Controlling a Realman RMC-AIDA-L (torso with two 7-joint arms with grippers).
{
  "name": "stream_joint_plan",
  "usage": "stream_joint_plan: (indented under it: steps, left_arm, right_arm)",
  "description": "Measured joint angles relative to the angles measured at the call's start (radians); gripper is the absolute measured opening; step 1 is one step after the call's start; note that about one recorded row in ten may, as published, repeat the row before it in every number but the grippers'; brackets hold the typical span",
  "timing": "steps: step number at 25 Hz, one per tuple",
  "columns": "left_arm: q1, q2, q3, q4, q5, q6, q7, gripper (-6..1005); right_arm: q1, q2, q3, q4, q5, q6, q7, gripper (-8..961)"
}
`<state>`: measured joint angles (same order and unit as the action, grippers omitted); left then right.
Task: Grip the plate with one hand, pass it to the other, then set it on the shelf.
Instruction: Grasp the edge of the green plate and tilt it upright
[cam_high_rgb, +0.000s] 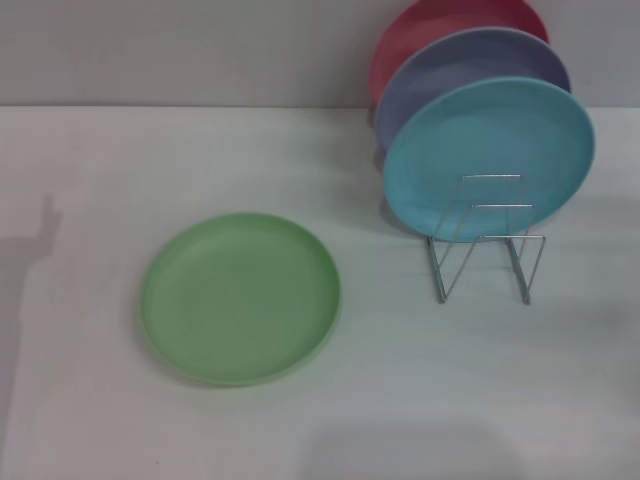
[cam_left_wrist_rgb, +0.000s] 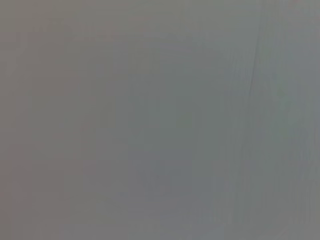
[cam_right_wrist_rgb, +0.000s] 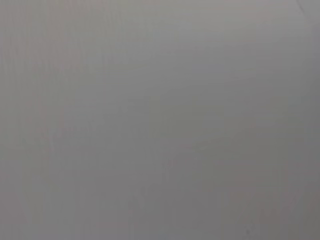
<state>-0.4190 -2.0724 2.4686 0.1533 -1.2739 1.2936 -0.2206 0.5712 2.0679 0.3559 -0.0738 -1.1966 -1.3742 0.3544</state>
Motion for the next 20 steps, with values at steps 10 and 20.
stream_joint_plan:
  steps: [10,20]
  left_arm:
    - [0.009,0.001,0.007,0.005,0.001,0.013,-0.003,859]
    - [-0.007,0.006,0.006,-0.007,0.002,-0.070,0.011,859]
  right_arm:
    - [-0.003,0.006,-0.003,0.015,-0.001,-0.007,0.000,641]
    - [-0.026,0.009,-0.003,0.025,-0.002,-0.006,-0.003,640]
